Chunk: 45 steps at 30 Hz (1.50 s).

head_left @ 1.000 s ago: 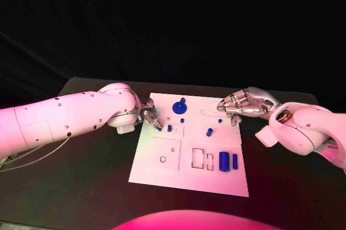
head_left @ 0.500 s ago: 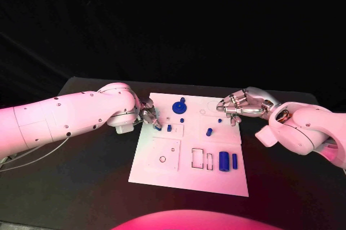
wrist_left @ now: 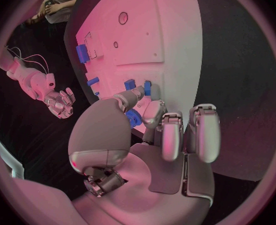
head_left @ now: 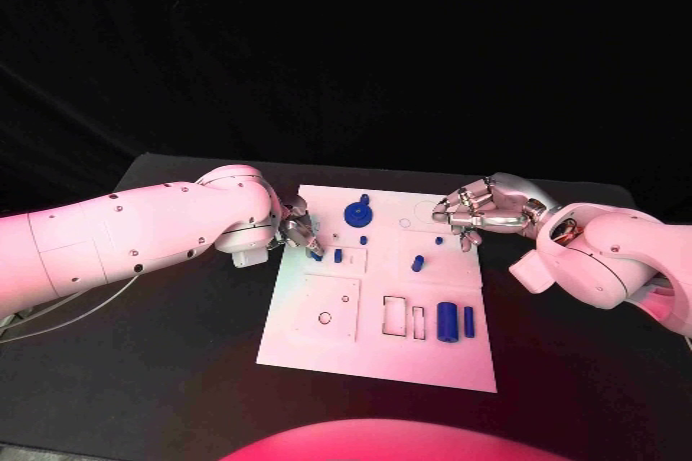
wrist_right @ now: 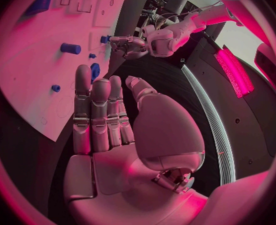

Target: Assemble the parts on the task board

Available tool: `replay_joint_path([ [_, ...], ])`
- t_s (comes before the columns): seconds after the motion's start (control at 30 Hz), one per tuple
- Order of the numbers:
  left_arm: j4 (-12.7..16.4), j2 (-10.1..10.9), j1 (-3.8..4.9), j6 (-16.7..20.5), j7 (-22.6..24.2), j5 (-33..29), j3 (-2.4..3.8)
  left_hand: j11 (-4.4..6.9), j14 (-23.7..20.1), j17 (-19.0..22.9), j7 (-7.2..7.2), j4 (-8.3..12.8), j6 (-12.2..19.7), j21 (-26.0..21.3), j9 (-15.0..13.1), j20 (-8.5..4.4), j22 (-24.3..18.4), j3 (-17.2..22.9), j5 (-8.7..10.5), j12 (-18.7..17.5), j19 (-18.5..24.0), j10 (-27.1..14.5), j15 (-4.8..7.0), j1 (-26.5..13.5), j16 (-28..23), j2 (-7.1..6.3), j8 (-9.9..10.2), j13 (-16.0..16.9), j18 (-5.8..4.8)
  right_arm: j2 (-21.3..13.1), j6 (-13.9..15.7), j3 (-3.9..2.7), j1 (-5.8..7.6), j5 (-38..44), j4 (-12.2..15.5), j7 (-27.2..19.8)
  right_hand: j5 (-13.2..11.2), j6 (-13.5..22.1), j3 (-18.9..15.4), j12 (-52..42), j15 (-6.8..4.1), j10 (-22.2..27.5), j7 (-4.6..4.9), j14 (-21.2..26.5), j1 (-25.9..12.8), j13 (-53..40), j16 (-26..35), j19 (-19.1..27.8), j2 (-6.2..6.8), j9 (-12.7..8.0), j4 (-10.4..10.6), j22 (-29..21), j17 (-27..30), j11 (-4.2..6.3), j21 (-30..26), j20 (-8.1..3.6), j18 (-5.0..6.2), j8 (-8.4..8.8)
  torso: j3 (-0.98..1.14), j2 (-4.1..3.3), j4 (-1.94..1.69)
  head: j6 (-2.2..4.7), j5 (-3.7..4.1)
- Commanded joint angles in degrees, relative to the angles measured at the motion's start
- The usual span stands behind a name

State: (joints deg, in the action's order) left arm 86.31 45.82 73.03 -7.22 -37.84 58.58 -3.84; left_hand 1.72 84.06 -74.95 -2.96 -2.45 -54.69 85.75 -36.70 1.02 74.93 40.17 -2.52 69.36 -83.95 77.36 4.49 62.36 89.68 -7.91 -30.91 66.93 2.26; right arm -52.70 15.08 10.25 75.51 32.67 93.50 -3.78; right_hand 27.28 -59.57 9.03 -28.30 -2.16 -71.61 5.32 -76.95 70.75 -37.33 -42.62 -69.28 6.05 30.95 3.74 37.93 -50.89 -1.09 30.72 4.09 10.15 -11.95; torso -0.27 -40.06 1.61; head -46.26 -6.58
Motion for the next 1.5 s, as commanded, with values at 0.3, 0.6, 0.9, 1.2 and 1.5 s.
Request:
replay_joint_path([
  [0.3, -0.2, -0.8, -0.05, -1.7, -0.7, -0.3, -0.02, 0.29, 5.9, -15.1, 1.16, -1.7, -1.7, 0.0, 0.7, -0.66, 7.7, -7.1, -0.26, 0.9, -2.8, 0.6, 0.73, -2.1, 0.3, 0.39, -0.2, 0.8, -0.55, 0.1, -0.8, -0.01, -0.04, 0.1, 0.2, -0.4, 0.3, 0.5, 0.0, -0.3, -0.12, 0.4, -0.04, 0.4, 0.1, -0.1, 0.2, 0.4, -0.65, 0.1, 0.4, 0.1, 0.1, 0.17, 0.3, -0.07, 0.25, -0.24, 0.06, 0.02, 0.02, -0.12, 0.15],
  [0.6, -0.5, -1.0, -0.05, -1.8, -0.8, -0.1, -0.02, 0.36, 5.9, -15.1, 1.26, -1.8, -2.0, 0.1, 0.8, -0.71, 8.0, -8.4, -0.26, 1.5, -2.9, 0.9, 0.80, -1.9, 0.3, 0.75, -0.2, 1.4, -0.61, 0.1, -0.7, -0.01, -0.04, 0.1, 0.2, -0.5, 0.3, 0.5, 0.0, -0.3, -0.12, 0.4, -0.04, 0.4, 0.1, -0.1, 0.2, 0.4, -0.65, 0.1, 0.4, 0.1, 0.1, 0.17, 0.3, -0.07, 0.25, -0.24, 0.01, 0.03, 0.01, -0.14, 0.25],
  [0.9, -0.7, -0.9, -0.05, -1.1, -1.0, 0.2, -0.02, 0.78, 5.9, -15.1, 1.65, 0.5, -1.4, 0.1, 1.2, -0.93, 8.0, -6.5, -0.30, 1.5, -3.0, 0.8, 1.14, 2.4, 0.3, 2.95, 0.1, 1.5, -0.61, 0.0, -0.5, -0.01, -0.04, 0.1, 0.3, -0.6, 0.4, 0.5, 0.0, -0.3, -0.12, 0.4, -0.04, 0.4, 0.1, -0.1, 0.2, 0.4, -0.68, 0.1, 0.4, 0.1, 0.0, 0.17, 0.3, -0.07, 0.25, -0.25, 0.00, 0.00, -0.01, -0.14, 0.24],
  [1.2, -0.7, -0.8, -0.05, 0.5, -0.6, 1.1, -0.02, 0.74, 5.9, -15.1, 1.60, 1.8, -1.4, 0.8, 1.2, -0.99, 9.2, -4.3, -0.29, 2.5, -3.5, 1.7, 1.13, 3.5, 0.3, 2.87, -0.2, 2.7, -0.88, 0.0, -0.5, -0.01, -0.04, 0.1, 0.2, -0.5, 0.4, 0.5, 0.0, -0.3, -0.12, 0.4, -0.04, 0.4, 0.1, -0.1, 0.2, 0.4, -0.68, 0.1, 0.4, 0.1, 0.0, 0.17, 0.3, -0.07, 0.25, -0.25, 0.02, 0.01, -0.02, -0.17, 0.20],
  [1.5, -0.7, -0.8, -0.05, 1.1, -0.3, 1.5, -0.02, 0.82, 5.9, -15.1, 1.70, 2.3, -1.8, 1.4, 1.1, -0.94, 10.3, -3.0, -0.29, 3.2, -4.0, 2.3, 1.18, 3.2, 0.3, 2.25, -0.6, 3.4, -1.13, 0.1, -0.5, -0.01, -0.04, 0.1, 0.2, -0.5, 0.4, 0.5, 0.0, -0.3, -0.12, 0.4, -0.04, 0.4, 0.1, -0.1, 0.2, 0.4, -0.68, 0.1, 0.4, 0.1, 0.0, 0.17, 0.3, -0.07, 0.25, -0.25, 0.03, 0.00, 0.00, -0.22, 0.20],
])
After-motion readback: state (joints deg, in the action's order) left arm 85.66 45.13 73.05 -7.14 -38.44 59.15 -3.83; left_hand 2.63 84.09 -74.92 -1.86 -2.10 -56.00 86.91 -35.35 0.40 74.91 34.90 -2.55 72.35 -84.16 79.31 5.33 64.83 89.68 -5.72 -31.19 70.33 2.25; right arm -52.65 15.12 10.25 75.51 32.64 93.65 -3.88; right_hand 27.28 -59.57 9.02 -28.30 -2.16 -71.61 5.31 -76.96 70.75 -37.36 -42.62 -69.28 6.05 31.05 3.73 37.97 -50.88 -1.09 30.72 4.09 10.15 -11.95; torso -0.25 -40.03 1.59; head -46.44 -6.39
